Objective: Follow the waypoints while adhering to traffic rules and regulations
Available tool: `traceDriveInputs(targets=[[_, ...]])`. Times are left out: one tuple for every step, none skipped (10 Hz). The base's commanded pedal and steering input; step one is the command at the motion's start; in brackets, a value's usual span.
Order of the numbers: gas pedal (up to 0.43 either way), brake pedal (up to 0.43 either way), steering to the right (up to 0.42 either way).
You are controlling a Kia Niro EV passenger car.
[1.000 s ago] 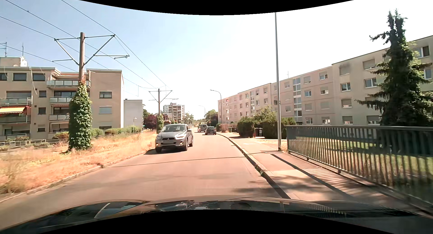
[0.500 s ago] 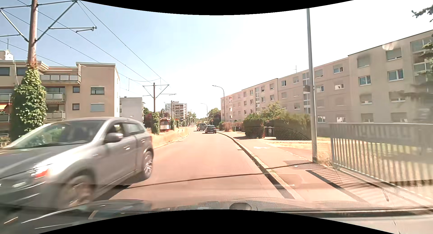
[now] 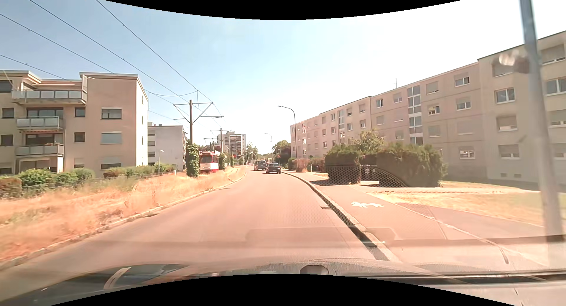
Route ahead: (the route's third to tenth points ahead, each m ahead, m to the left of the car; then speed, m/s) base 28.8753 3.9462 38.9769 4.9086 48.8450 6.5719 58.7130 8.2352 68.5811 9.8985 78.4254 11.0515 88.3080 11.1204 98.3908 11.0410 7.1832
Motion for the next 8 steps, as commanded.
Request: traceDriveInputs(targets=[[0.047,0.000,-0.001],[0.047,0.000,-0.002],[0.047,0.000,-0.002],[0.047,0.000,-0.002],[0.047,0.000,-0.002],[0.047,0.000,-0.002],[0.059,0.000,-0.003],[0.059,0.000,-0.004]])
